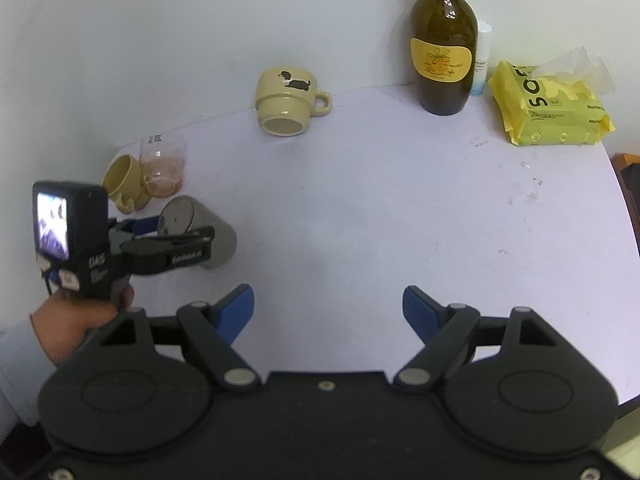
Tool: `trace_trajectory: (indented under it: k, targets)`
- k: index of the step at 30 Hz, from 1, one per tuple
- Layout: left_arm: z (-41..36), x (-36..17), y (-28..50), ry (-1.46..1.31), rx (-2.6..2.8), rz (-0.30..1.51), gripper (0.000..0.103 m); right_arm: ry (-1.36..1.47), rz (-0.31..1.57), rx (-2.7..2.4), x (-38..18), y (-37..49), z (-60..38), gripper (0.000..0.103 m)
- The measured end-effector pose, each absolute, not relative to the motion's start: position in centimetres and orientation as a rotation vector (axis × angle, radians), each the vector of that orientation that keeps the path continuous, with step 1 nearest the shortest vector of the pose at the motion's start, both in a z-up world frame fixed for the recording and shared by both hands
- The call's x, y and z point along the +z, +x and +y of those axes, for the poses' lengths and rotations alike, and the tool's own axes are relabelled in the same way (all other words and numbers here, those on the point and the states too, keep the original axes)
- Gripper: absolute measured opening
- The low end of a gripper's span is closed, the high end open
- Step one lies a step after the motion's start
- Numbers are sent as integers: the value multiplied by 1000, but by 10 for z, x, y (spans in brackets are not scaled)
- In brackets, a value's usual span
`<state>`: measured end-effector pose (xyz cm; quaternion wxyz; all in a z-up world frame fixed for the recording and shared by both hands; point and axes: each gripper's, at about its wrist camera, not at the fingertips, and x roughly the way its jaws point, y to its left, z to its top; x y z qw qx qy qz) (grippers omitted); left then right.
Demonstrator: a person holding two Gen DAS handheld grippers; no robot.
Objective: Flip cup upright
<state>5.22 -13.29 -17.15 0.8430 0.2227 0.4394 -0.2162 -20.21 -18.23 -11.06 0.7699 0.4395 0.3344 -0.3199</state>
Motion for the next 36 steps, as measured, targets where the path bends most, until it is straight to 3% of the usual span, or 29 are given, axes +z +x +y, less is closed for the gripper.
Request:
trace_trajectory:
  k: [5, 7, 10, 15, 25, 36]
  targets:
    - [-125, -164, 47, 432, -454, 945, 82, 941, 729, -693, -106, -198, -182, 80]
    - [-118, -158, 45, 399, -450, 961, 82, 936, 732, -688, -104, -194, -182, 81]
    - [-87, -129, 43, 224, -412, 1029, 86, 920, 734, -678, -99, -188, -181, 82]
    - [-41, -80, 27, 103, -281, 1033, 103, 828, 742, -671, -72, -166, -176, 89]
    - [-2, -8, -24, 64, -93, 968, 103, 617, 778, -605, -16, -103, -149, 103]
    - [10, -11, -37, 31, -74, 1040, 103, 571, 832, -591, -12, -88, -136, 103]
